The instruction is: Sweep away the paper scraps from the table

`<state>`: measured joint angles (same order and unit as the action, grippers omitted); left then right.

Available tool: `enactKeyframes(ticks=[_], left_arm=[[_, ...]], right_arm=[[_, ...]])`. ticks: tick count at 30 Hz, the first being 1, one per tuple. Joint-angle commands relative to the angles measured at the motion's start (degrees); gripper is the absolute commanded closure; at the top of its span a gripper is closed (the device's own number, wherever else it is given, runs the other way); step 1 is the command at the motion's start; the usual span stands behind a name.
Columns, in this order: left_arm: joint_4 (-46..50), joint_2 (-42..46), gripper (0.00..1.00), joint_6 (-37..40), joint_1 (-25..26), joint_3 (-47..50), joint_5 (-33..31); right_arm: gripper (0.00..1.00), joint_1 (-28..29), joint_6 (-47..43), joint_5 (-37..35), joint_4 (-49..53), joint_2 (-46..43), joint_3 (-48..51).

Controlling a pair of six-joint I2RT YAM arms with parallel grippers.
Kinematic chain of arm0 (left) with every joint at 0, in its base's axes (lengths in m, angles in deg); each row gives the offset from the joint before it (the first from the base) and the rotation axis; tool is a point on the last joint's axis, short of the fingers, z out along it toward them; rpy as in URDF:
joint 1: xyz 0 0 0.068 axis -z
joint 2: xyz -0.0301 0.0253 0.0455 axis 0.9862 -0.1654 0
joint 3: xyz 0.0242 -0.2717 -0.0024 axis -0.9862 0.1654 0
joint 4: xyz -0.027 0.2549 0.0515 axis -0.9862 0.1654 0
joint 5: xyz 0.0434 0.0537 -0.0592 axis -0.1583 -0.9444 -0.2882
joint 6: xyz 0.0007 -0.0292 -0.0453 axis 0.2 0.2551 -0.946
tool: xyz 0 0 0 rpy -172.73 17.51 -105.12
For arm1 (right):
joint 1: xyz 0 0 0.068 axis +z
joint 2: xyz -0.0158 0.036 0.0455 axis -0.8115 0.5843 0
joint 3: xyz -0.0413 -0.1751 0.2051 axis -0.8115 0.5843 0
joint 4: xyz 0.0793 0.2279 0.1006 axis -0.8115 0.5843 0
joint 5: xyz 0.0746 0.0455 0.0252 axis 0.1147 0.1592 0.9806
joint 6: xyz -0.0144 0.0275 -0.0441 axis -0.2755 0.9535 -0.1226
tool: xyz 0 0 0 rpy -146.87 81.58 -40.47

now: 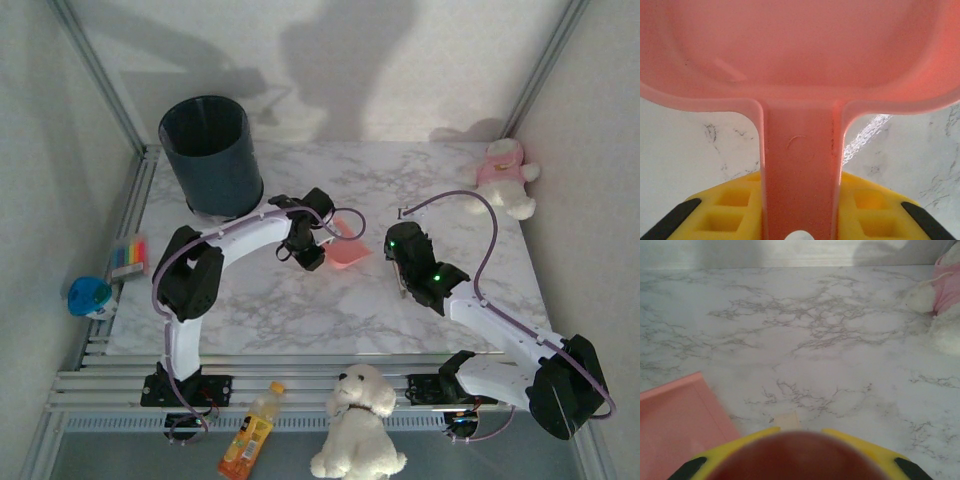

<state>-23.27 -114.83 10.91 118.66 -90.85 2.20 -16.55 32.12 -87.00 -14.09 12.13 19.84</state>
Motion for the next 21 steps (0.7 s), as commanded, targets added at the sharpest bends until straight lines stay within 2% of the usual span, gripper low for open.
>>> enactKeyframes(ticks=[1, 8, 21], left_arm=[[0.25, -1.76, 1.00, 0.34, 0.33, 0.58, -0.74], [1.21, -2.72, 1.00, 0.67, 0.35, 0.24, 0.11], [1.90, -2.64, 0.88, 1.00, 0.32, 0.29, -0.56]], right_arm=[[1.00, -0.29, -0.59, -1.90, -0.46, -1.19, 0.28], [1.00, -0.41, -0.51, -2.07, -0.21, -1.53, 0.43], [1.00, -0.46, -0.43, -1.84, -0.28, -0.53, -0.27]])
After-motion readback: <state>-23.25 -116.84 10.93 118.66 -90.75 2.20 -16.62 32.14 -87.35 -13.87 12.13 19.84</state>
